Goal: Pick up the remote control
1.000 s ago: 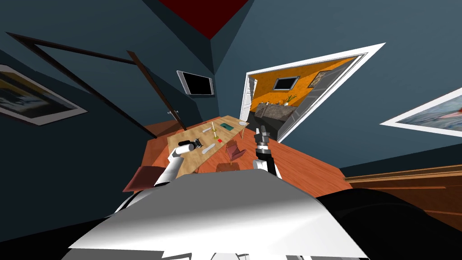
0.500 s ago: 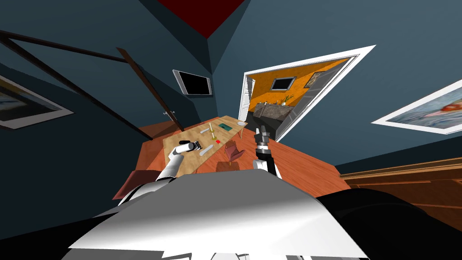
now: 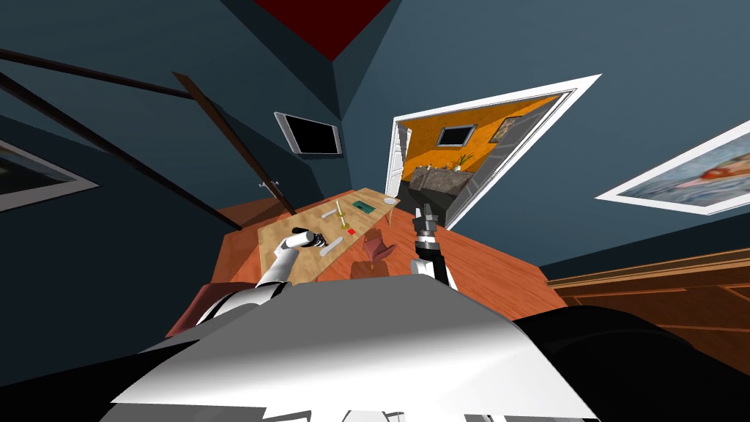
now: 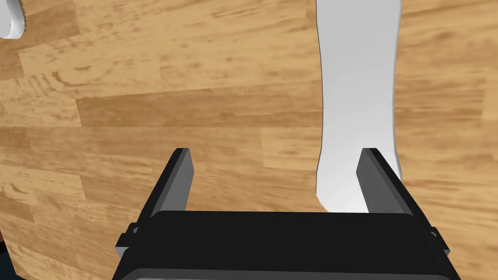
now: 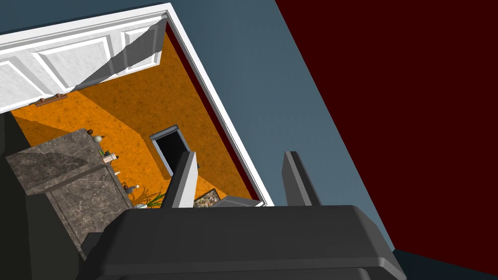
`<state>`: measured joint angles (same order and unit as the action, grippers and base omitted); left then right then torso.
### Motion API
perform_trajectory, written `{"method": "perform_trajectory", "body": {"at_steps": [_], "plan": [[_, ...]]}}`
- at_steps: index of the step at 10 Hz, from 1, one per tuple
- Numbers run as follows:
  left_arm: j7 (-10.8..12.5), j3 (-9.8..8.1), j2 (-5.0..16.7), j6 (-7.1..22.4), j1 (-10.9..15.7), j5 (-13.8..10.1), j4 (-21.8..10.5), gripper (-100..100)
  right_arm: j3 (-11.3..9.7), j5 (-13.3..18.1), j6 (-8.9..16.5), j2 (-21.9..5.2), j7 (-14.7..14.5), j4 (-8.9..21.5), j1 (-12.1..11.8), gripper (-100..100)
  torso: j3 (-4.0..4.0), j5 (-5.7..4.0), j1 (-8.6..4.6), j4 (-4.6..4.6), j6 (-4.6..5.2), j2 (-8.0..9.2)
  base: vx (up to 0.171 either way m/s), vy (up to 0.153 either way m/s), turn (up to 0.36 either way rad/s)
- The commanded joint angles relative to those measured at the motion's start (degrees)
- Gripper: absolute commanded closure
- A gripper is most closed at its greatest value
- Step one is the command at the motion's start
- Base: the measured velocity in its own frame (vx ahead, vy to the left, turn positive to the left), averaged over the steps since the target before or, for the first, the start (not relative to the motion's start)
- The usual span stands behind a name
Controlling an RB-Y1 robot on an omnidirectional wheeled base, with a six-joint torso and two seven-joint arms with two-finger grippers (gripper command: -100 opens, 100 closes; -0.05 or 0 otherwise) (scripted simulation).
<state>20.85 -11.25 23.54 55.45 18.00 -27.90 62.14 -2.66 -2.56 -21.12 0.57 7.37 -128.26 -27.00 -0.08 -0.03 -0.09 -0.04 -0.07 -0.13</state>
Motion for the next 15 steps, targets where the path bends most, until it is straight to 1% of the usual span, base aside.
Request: {"method": "perform_trajectory", "body": {"at_steps": [1, 2, 3, 4, 5, 6, 7, 8, 9, 11, 12, 15], "plan": [[-0.08, 0.05, -0.21, -0.29, 0.30, 0.09, -1.82, -100, 0.00, 0.00, 0.00, 0.00, 0.00, 0.00, 0.00, 0, 0.00, 0.00, 0.00, 0.00, 0.00, 0.00, 0.016, -0.011, 0.001], [0.44, -0.30, -0.02, 1.88, 1.56, 0.15, -4.01, -100, 0.00, 0.00, 0.00, 0.00, 0.00, 0.00, 0.00, 0, 0.03, 0.01, 0.04, 0.01, 0.00, 0.06, 0.026, -0.019, -0.051], [0.44, -0.30, -0.02, 1.88, 1.56, 0.15, -4.79, -100, 0.00, 0.00, 0.00, 0.00, 0.00, 0.00, 0.00, 0, 0.03, 0.01, 0.01, 0.01, 0.02, 0.04, 0.034, -0.019, -0.029], [0.94, -0.63, 0.14, 3.93, 2.74, 0.23, -6.89, -100, 0.00, 0.00, 0.00, 0.00, 0.00, 0.00, 0.00, 0, 0.02, 0.00, 0.02, 0.01, -0.01, 0.03, 0.051, -0.019, -0.037], [0.94, -0.63, 0.14, 3.93, 2.74, 0.23, -7.61, -100, 0.00, 0.00, 0.00, 0.00, 0.00, 0.00, 0.00, 0, -0.01, 0.00, 0.01, 0.00, 0.01, -0.03, 0.043, -0.014, -0.028], [1.41, -0.94, 0.29, 5.84, 3.85, 0.31, -8.93, -100, 0.00, 0.00, 0.00, 0.00, 0.00, 0.00, 0.00, 0, -0.01, 0.01, 0.03, -0.01, 0.00, -0.01, 0.048, -0.022, -0.040], [1.41, -0.94, 0.29, 5.84, 3.85, 0.31, -10.26, -100, 0.00, 0.00, 0.00, 0.00, 0.00, 0.00, 0.00, 0, -0.02, 0.00, 0.00, 0.00, 0.01, -0.04, 0.042, -0.014, -0.021], [1.87, -1.23, 0.44, 7.60, 4.86, 0.39, -11.63, -100, 0.00, 0.00, 0.00, 0.00, 0.00, 0.00, 0.00, 0, -0.01, 0.00, 0.03, 0.00, -0.01, -0.01, 0.042, -0.013, -0.040], [1.87, -1.23, 0.44, 7.60, 4.86, 0.39, -12.73, -100, 0.00, 0.00, 0.00, 0.00, 0.00, 0.00, 0.00, 0, -0.01, 0.01, 0.03, 0.00, 0.01, -0.01, 0.037, -0.009, -0.022], [2.67, -1.72, 0.84, 10.65, 6.60, 0.51, -16.44, -100, 0.00, 0.00, 0.00, 0.00, 0.00, 0.00, 0.00, 0, 0.00, 0.01, 0.04, 0.00, 0.00, -0.01, 0.051, -0.010, -0.043], [2.67, -1.72, 0.84, 10.65, 6.60, 0.51, -17.00, -100, 0.00, 0.00, 0.00, 0.00, 0.00, 0.00, 0.00, 0, -0.03, 0.01, 0.05, -0.01, 0.00, -0.05, 0.048, -0.005, -0.015], [3.54, -2.22, 1.69, 13.88, 8.39, 0.60, -21.51, -100, 0.00, 0.00, 0.00, 0.00, 0.00, 0.00, 0.00, 0, -0.04, 0.02, 0.09, -0.01, -0.01, -0.07, 0.056, -0.002, -0.035]]}}
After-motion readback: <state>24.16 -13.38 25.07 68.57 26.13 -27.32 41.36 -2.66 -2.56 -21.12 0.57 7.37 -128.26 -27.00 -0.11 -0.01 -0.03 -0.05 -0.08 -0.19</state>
